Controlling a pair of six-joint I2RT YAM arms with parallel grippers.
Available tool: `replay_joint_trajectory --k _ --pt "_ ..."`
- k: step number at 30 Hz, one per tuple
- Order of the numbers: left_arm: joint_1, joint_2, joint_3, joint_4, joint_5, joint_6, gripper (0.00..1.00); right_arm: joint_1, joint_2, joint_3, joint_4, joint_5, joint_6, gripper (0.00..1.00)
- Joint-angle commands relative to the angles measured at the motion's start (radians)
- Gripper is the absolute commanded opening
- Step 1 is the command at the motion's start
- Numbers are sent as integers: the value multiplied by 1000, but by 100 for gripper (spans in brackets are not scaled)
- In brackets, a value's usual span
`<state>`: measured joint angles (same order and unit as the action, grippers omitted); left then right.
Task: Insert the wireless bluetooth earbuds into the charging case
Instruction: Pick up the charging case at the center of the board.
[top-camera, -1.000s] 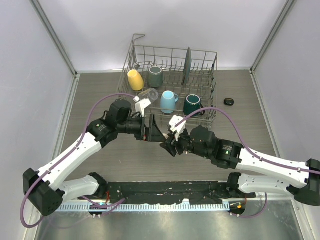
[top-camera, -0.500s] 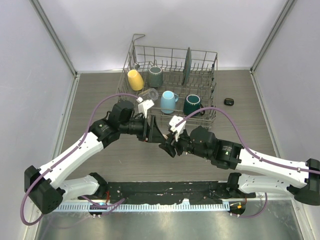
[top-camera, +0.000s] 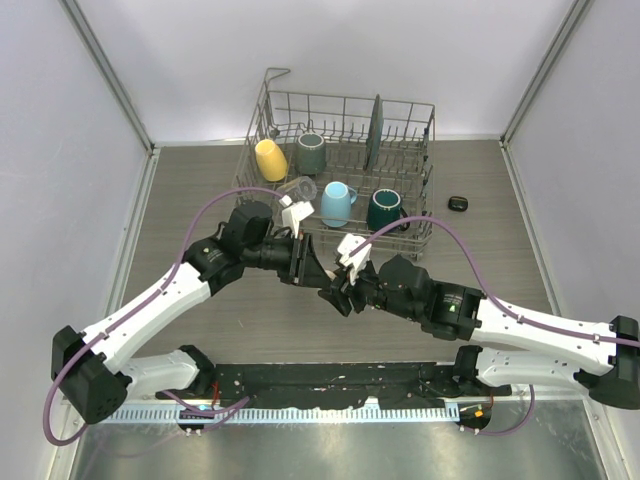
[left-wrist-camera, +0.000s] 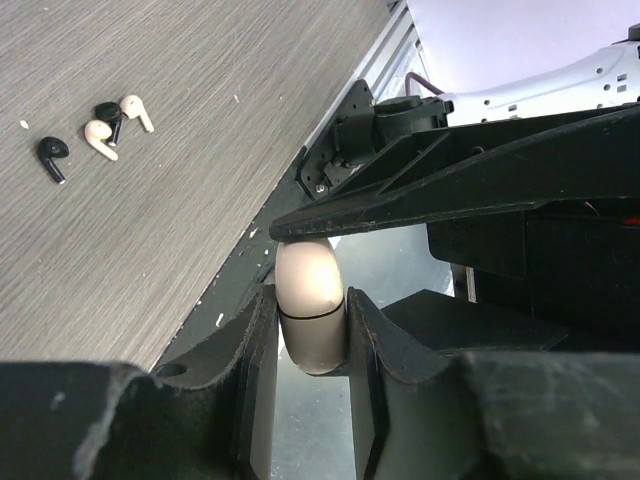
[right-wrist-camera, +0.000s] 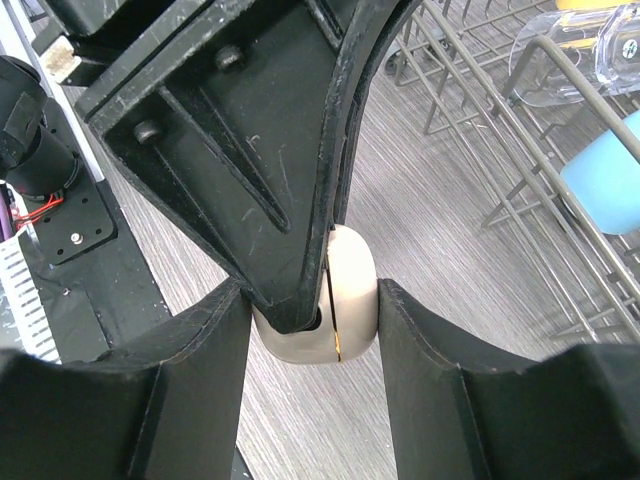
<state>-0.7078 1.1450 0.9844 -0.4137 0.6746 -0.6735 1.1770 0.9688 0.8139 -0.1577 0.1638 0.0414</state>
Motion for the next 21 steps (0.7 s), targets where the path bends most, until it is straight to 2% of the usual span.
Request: replay_joint_trajectory --k 1,2,3,4,7,8,9,11,12,16,17,21 --pt "-13 -8 0 19 33 25 6 6 -18 2 99 48 28 1" --pt "-13 -11 2 18 28 26 0 6 -19 -1 102 49 31 3" --pt "-12 -10 0 12 16 31 0 6 -19 -1 104 55 43 7" --pt "-12 -10 2 3 8 34 0 6 -19 -1 109 65 57 22" --pt "-13 -21 8 -34 -52 63 0 6 -24 7 101 94 113 46" --pt "-12 -27 11 -49 -81 86 0 6 -28 17 93 109 133 50" --pt "-12 -40 14 -66 -111 100 0 4 -31 24 84 112 162 62" --pt "-13 -62 26 -109 -216 127 0 6 -48 48 35 112 216 66" --pt "-13 -106 25 -118 -309 164 0 6 -79 71 -24 144 301 77" --pt "-12 -195 -6 -77 -454 207 0 6 -160 54 -65 265 399 88" --pt "-13 -236 -13 -60 -470 215 0 6 -179 47 -66 293 431 94" --pt "-13 -333 -81 58 -481 233 0 -14 -229 44 -111 355 577 94"
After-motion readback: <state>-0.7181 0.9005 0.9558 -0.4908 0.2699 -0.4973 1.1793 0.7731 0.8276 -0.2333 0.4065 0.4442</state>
